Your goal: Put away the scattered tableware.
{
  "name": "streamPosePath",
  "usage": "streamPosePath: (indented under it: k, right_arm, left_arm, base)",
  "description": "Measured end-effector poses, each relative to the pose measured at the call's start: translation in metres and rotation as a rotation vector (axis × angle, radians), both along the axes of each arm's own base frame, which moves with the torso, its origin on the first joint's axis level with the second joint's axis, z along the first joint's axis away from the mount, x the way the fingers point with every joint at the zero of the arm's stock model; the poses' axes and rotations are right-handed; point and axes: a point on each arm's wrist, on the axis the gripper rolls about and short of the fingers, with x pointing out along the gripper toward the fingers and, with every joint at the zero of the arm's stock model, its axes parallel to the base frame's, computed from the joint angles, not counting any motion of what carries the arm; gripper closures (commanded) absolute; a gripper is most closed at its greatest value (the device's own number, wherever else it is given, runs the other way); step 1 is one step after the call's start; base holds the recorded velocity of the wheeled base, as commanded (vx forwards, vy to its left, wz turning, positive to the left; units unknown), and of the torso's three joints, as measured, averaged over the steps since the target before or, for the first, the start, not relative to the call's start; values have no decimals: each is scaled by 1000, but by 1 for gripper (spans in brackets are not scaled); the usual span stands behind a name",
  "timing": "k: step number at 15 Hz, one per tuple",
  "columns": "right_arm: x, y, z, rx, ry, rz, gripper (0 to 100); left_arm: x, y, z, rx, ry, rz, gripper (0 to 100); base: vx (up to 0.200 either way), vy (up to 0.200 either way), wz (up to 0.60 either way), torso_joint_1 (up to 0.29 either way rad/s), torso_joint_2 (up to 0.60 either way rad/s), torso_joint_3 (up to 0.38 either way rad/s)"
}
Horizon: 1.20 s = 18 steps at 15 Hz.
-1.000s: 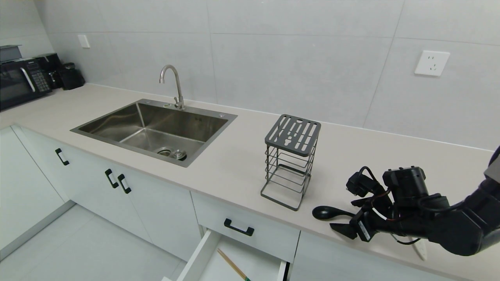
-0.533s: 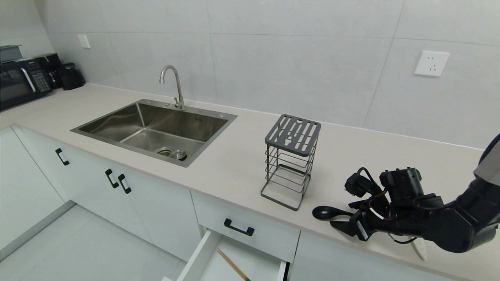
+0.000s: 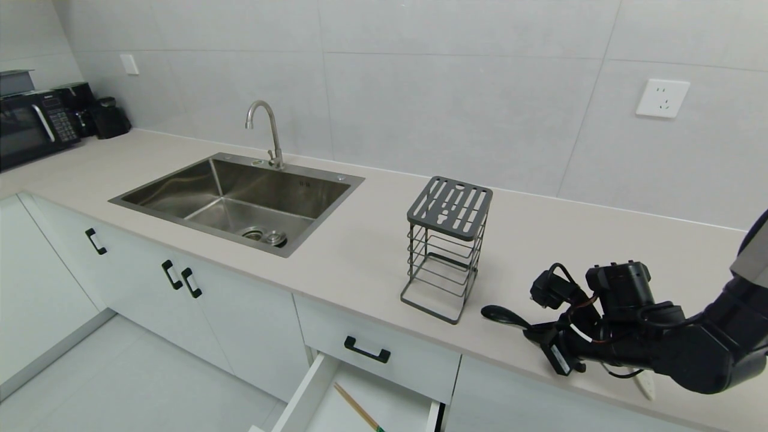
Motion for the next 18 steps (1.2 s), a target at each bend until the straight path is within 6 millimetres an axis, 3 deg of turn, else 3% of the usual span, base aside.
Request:
streamPosePath:
  k: [5,18]
  right_arm:
    - [-4,-1,13,-7,-46,23,100]
    - [-57,-10,44,-34,-101,135,100]
  left_arm:
    - [0,0,0,0,0,0,0]
    - [0,0,0,0,0,0,0]
  base:
    - [0,0,0,0,0,0]
    - [0,0,0,0,0,0]
